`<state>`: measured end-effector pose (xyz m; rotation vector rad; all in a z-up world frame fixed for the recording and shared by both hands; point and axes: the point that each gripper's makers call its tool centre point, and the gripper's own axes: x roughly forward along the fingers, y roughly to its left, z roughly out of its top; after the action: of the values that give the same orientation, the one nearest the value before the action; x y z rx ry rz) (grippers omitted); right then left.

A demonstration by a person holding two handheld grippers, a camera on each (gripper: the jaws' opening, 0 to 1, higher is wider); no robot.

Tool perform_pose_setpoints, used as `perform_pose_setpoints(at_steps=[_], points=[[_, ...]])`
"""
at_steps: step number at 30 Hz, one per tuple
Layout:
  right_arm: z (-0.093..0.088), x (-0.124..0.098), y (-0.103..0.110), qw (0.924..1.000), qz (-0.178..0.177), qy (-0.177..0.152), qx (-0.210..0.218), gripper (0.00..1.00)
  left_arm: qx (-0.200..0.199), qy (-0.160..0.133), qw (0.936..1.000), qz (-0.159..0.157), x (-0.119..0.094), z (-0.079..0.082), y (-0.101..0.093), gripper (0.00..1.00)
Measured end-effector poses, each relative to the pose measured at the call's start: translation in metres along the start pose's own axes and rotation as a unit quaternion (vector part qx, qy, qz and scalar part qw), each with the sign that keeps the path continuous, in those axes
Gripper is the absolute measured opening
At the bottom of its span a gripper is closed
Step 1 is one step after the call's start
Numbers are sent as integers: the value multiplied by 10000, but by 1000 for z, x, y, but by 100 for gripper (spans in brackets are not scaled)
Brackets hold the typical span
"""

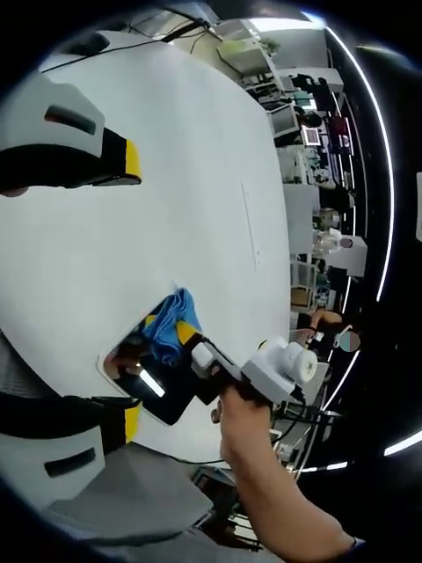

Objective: Wipe the mirror surface with the cleaning cloth until all visible marks leave the cleaned area.

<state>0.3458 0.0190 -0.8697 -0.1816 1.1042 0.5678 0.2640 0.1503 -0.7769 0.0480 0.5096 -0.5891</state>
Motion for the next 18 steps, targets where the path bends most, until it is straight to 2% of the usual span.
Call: perform_pose_setpoints(at_steps=[3,6,13,18], points=[[-3,-2,-5,10000,-5,8,96,0,222,125,9997,-3,2,-3,-2,99],[-8,-6,-11,9998,-20,-20,179,0,257,132,9996,-52,4,-2,-3,99],[-11,-9,-19,9994,-42,-41,335,0,181,43,9998,-5,7,3,-1,99],[-11,-8,-17,9995,-67,-61,319,0,142,42,9999,15,5,-3,-3,98]])
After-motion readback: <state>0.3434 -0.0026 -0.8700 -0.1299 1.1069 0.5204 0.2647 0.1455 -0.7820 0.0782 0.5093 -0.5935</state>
